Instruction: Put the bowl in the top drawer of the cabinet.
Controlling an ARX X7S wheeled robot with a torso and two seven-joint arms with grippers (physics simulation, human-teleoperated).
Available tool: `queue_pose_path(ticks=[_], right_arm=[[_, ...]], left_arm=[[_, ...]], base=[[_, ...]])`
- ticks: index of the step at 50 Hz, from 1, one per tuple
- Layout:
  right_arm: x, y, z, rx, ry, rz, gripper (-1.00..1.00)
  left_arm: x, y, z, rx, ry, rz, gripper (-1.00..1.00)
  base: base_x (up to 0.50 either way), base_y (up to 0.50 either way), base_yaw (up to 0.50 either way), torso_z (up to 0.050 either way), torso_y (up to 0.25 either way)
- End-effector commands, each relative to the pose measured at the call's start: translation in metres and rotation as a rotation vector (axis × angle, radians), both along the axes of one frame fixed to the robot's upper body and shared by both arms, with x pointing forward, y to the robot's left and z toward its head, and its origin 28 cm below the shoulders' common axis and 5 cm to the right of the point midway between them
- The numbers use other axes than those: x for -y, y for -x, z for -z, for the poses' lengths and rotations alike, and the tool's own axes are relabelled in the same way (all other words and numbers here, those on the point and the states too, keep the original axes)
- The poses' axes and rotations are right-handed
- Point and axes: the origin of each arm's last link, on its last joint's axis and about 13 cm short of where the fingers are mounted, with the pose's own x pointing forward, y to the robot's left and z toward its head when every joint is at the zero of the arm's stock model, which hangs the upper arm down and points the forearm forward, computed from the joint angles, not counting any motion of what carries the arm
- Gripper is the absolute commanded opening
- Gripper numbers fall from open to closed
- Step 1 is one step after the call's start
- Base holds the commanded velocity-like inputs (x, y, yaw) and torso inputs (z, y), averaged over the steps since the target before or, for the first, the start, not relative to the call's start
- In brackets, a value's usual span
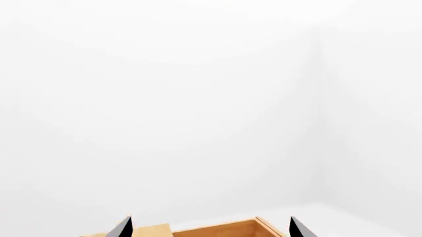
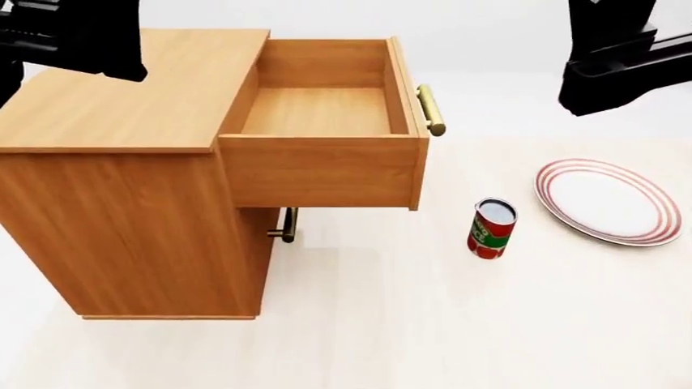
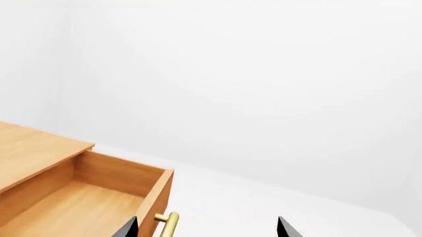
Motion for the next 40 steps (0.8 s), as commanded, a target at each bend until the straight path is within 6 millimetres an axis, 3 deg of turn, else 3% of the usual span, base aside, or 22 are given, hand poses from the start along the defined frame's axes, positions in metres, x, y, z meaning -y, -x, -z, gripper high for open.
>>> queue_pose_path(ticks=[1,9,18,25,40], right_arm=[[-0.001,-0.001,0.002,-0.017,0.002,-0.003,1.0],[0.007,0.009,-0.007,-0.059,-0.006,0.009,1.0],[0.03,0.043,-0.03,-0.265,-0.004,0.07,1.0],[0.051,0.071,-0.037,-0.46,-0.013,0.178,1.0],[0.085,0.077,-0.002,-0.733,0.012,0.282,1.0]], left_arm=[[-0.004,0.01,0.002,-0.026,-0.015,-0.021,1.0],[-0.005,0.011,0.001,-0.037,-0.024,-0.02,1.0],[-0.007,0.018,-0.002,-0.06,-0.051,-0.006,1.0],[-0.007,0.018,0.001,-0.082,-0.068,0.02,1.0],[-0.016,0.027,-0.005,-0.122,-0.08,0.071,1.0]], base=[[0.31,0.0,0.0,0.0,0.0],[0.11,0.0,0.0,0.0,0.0],[0.0,0.0,0.0,0.0,0.0],[0.0,0.0,0.0,0.0,0.0],[0.0,0.0,0.0,0.0,0.0]])
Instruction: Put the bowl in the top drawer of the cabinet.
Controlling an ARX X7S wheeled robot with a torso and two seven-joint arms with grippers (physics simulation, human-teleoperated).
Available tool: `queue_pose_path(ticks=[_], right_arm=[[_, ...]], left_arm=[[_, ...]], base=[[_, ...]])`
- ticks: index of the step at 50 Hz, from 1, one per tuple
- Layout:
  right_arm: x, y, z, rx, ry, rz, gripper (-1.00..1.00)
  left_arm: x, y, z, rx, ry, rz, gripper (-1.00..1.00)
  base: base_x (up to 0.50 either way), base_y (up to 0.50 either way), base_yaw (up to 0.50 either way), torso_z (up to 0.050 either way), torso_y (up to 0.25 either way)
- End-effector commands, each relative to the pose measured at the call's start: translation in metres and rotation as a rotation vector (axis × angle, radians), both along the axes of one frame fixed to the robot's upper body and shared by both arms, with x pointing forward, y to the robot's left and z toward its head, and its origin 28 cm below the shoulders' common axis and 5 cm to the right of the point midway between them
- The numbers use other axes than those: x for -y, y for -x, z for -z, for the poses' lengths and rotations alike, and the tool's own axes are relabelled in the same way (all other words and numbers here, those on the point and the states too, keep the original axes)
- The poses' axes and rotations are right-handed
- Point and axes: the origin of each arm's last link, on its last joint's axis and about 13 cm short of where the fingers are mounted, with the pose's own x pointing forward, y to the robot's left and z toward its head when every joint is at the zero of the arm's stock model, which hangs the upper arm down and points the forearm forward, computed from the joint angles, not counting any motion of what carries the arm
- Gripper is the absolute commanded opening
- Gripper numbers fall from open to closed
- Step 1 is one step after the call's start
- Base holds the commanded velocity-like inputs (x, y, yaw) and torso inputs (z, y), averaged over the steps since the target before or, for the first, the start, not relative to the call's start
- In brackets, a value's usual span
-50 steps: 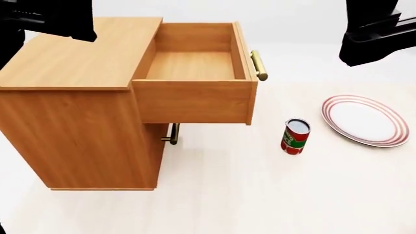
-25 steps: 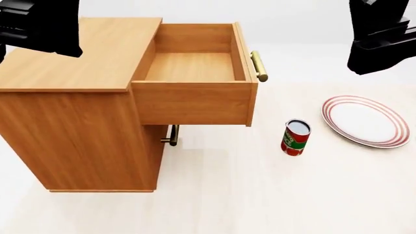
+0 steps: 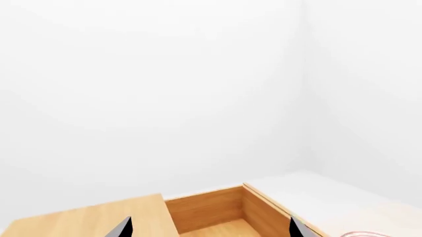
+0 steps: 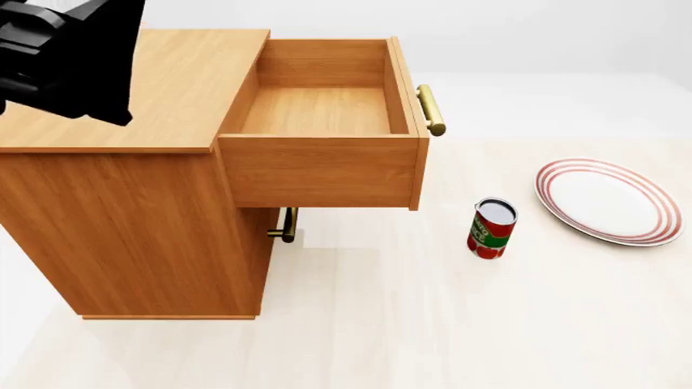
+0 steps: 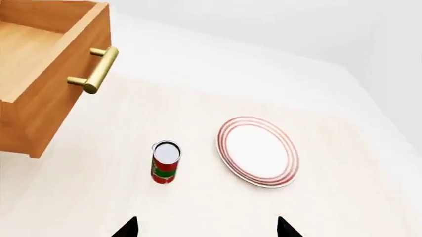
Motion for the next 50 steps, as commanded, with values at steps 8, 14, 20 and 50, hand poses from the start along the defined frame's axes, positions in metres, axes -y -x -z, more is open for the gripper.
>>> queue_pose_path(ticks=[8,14,20,50], right_arm=[[0.036,0.01,0.036,-0.255,-0.03,0.117,1.0],[0.045,0.01,0.049,-0.315,0.003,0.153,1.0],[0.051,0.005,0.055,-0.362,0.023,0.192,1.0],[0.065,-0.025,0.107,-0.578,0.171,0.255,1.0]], left_arm=[[-0.011,0.012,-0.006,-0.052,-0.016,0.053,1.0],[-0.014,0.017,-0.006,-0.069,-0.002,0.079,1.0],[-0.017,0.023,-0.006,-0.077,0.029,0.115,1.0],[-0.02,0.022,0.003,-0.101,0.051,0.175,1.0]], base=[[0.0,0.0,0.0,0.0,0.0],[0.0,0.0,0.0,0.0,0.0],[0.0,0.0,0.0,0.0,0.0],[0.0,0.0,0.0,0.0,0.0]])
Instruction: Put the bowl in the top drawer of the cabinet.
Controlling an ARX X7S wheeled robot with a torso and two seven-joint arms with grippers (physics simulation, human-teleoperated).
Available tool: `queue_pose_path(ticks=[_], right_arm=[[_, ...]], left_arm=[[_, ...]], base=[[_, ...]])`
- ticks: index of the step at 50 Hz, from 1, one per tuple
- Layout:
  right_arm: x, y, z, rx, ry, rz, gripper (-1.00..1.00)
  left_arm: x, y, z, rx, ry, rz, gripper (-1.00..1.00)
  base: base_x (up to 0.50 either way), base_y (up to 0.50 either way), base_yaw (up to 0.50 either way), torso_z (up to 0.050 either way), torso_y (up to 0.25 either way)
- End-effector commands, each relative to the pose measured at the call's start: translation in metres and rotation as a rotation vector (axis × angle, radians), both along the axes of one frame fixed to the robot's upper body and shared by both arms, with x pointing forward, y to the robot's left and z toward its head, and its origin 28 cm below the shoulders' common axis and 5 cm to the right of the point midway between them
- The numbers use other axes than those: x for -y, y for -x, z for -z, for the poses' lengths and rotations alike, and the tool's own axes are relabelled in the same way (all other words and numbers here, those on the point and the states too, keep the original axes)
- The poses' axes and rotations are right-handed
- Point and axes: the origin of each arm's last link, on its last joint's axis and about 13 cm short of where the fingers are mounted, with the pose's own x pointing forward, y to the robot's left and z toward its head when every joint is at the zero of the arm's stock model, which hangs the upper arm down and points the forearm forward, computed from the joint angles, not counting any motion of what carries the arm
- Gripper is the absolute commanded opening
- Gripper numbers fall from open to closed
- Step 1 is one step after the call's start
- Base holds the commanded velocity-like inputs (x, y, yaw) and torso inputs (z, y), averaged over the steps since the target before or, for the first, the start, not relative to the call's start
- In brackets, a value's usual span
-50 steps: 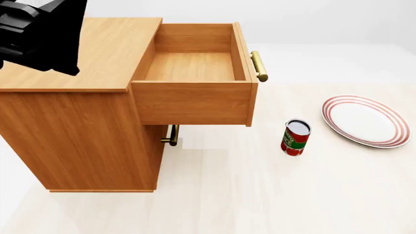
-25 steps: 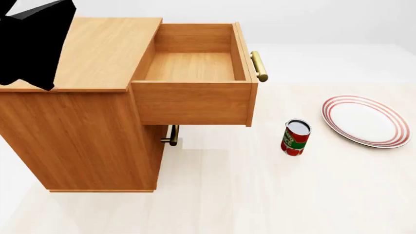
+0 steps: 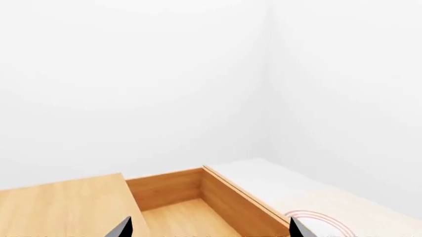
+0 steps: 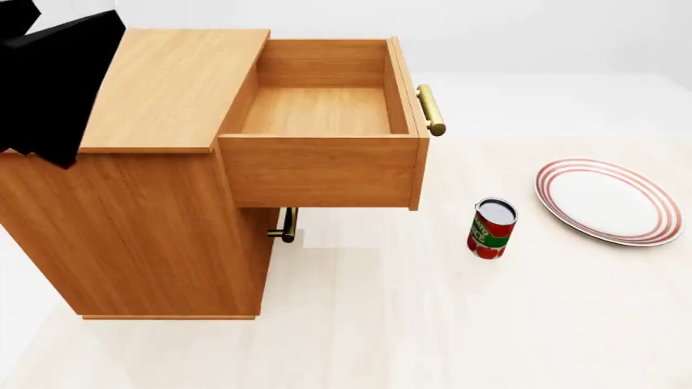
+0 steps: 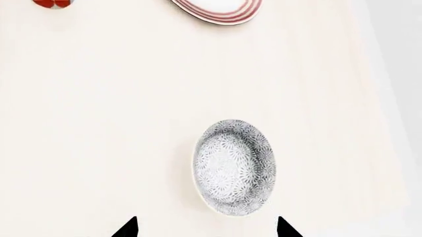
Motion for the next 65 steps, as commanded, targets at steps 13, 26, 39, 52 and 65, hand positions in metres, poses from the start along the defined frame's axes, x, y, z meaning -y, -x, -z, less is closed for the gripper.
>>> queue_pose_path(ticks=[13,26,39,52,65], right_arm=[[0.018,-0.04,0.06,-0.114,0.075,-0.072,1.0],[0.017,-0.071,0.092,-0.145,0.16,-0.132,1.0],[0.022,-0.073,0.127,-0.191,0.132,-0.111,1.0],[0.034,-0.055,0.148,-0.248,0.11,-0.034,1.0],[0.037,-0.072,0.165,-0.246,0.157,-0.005,1.0]], left_arm=[[-0.002,0.004,0.004,-0.008,-0.007,0.01,1.0],[-0.001,0.004,0.005,-0.011,-0.018,0.015,1.0],[-0.002,0.006,0.006,-0.012,-0.021,0.012,1.0],[-0.001,0.004,0.01,-0.025,-0.025,0.025,1.0],[-0.001,0.006,0.013,-0.035,-0.021,0.03,1.0]], base=[[0.0,0.0,0.0,0.0,0.0],[0.0,0.0,0.0,0.0,0.0],[0.0,0.0,0.0,0.0,0.0],[0.0,0.0,0.0,0.0,0.0],[0.0,0.0,0.0,0.0,0.0]])
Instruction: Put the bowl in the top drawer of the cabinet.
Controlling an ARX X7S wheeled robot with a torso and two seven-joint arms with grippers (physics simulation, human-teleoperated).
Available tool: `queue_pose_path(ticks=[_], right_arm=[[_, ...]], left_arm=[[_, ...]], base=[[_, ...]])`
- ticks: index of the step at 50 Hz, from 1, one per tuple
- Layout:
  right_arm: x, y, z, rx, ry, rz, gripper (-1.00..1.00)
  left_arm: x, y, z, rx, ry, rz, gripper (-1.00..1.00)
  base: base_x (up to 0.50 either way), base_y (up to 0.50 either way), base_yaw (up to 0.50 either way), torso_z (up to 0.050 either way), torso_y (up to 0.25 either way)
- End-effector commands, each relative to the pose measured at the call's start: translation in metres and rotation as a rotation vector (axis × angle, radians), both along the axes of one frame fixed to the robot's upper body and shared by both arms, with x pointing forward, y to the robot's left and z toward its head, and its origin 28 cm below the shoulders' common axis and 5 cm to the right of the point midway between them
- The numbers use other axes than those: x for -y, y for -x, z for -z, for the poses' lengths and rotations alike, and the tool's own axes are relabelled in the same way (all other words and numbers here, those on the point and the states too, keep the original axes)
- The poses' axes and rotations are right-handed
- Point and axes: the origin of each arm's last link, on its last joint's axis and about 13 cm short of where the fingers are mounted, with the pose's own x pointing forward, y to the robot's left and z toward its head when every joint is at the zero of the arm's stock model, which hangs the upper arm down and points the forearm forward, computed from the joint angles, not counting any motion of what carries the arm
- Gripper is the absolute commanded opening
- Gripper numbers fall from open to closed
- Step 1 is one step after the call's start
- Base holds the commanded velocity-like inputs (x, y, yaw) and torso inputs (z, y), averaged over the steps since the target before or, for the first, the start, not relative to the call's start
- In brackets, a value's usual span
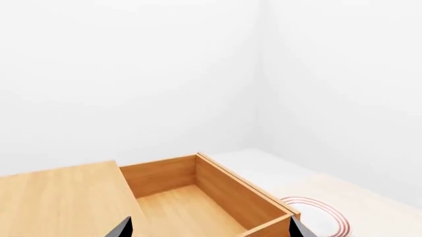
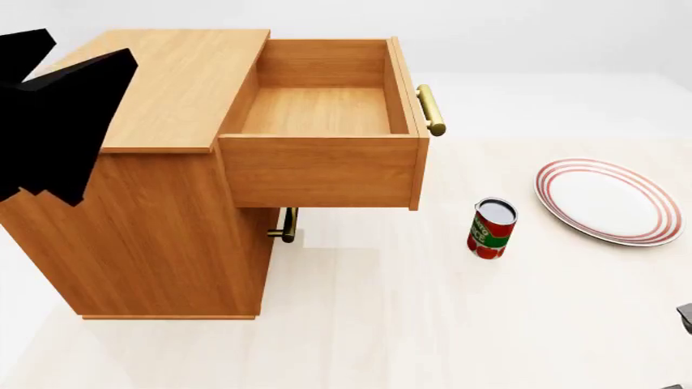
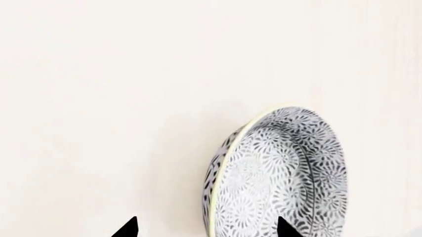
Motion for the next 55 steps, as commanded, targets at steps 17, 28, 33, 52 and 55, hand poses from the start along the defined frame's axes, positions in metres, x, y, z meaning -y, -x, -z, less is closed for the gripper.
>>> queue_pose_path(ticks=[17,28,33,52,55], right_arm=[[0.005,-0.007,0.044,-0.054,0.008,0.039,-1.0],[0.009,0.006,0.026,-0.052,0.024,0.085,-1.0],[0.012,0.017,-0.001,-0.034,0.052,0.104,-1.0],[-0.01,0.02,-0.123,0.058,0.118,-0.029,-1.0],[-0.017,0.01,-0.133,0.062,0.132,-0.084,-1.0]], left_arm=[[-0.001,0.001,0.004,-0.009,0.002,0.002,1.0],[-0.001,0.0,0.006,-0.012,-0.002,-0.003,1.0],[-0.001,0.001,0.004,-0.006,-0.004,0.0,1.0],[-0.004,0.01,-0.004,0.042,-0.003,0.008,1.0],[-0.004,0.011,-0.006,0.053,-0.004,0.008,1.0]], base=[[0.0,0.0,0.0,0.0,0.0],[0.0,0.0,0.0,0.0,0.0],[0.0,0.0,0.0,0.0,0.0],[0.0,0.0,0.0,0.0,0.0],[0.0,0.0,0.0,0.0,0.0]])
